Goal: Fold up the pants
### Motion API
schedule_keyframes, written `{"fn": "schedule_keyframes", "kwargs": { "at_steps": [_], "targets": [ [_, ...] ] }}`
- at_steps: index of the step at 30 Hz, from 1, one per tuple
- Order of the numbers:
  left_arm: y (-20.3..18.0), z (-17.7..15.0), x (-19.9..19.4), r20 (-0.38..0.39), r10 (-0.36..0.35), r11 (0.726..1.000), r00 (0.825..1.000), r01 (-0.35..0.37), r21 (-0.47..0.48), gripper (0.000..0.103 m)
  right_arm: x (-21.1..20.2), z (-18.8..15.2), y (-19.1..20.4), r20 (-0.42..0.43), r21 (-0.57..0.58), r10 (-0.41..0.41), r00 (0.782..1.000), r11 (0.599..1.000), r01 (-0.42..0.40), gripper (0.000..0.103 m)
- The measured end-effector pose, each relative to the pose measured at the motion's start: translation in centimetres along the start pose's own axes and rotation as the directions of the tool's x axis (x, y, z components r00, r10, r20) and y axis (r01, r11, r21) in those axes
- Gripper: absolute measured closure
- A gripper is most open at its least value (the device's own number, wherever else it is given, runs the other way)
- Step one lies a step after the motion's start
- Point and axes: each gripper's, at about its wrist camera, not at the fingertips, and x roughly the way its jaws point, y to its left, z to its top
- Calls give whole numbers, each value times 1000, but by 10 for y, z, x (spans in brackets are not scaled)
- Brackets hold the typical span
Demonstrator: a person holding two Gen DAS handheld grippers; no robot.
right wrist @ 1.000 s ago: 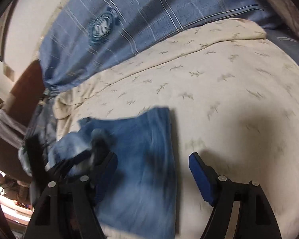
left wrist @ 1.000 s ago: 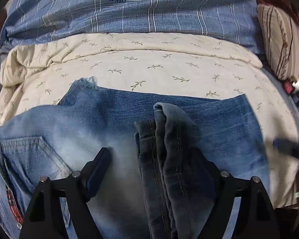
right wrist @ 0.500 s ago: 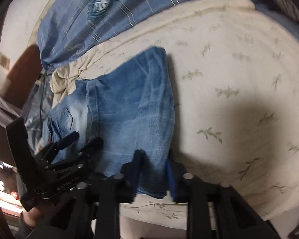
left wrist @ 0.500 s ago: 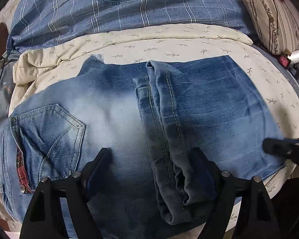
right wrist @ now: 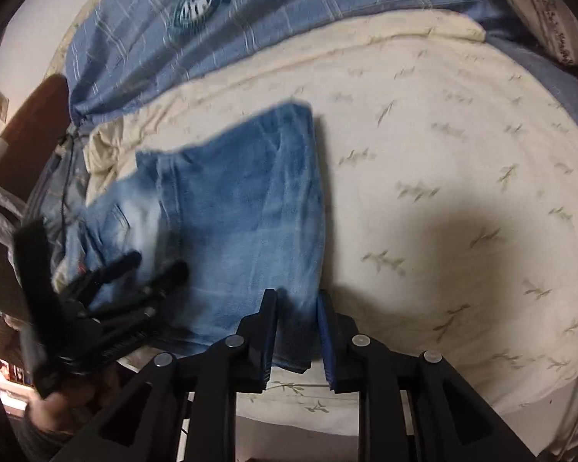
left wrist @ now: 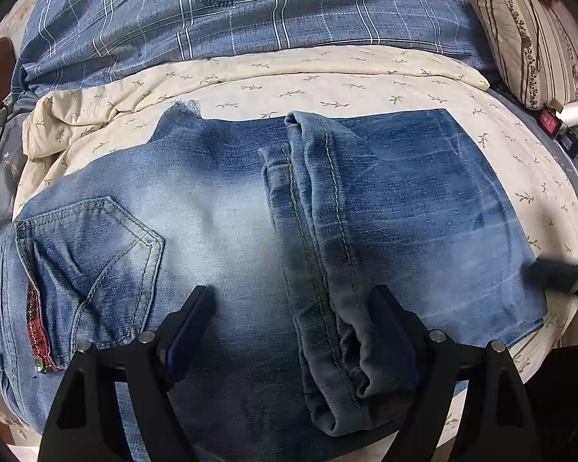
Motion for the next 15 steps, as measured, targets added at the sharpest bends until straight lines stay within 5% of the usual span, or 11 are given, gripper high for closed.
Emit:
{"fn": "schedule_keyframes", "kwargs": {
  "at_steps": [4, 8, 11, 13, 15],
  "targets": [
    [0, -2, 1, 4, 2, 1000, 1000, -2, -2, 18, -21, 20, 12, 78, -21, 55, 995, 998, -54, 80],
    [0, -3, 1, 5, 6, 1000, 1000, -6, -10, 17, 5, 46, 16, 16, 5, 212, 977, 977, -212, 80],
    [0, -2, 1, -5, 10, 1000, 1000, -10, -21, 17, 60, 47, -7, -124, 106, 186, 975, 979, -174, 77],
    [3, -1, -3, -12, -9, 1000, 1000, 9, -29, 19, 55, 49, -13, -90, 147, 242, 966, 963, -228, 78],
    [8, -1, -15, 13, -51, 997, 999, 51, -58, 19, 42, 57, -8, -76, 107, 209, 975, 974, -200, 76]
  ]
}}
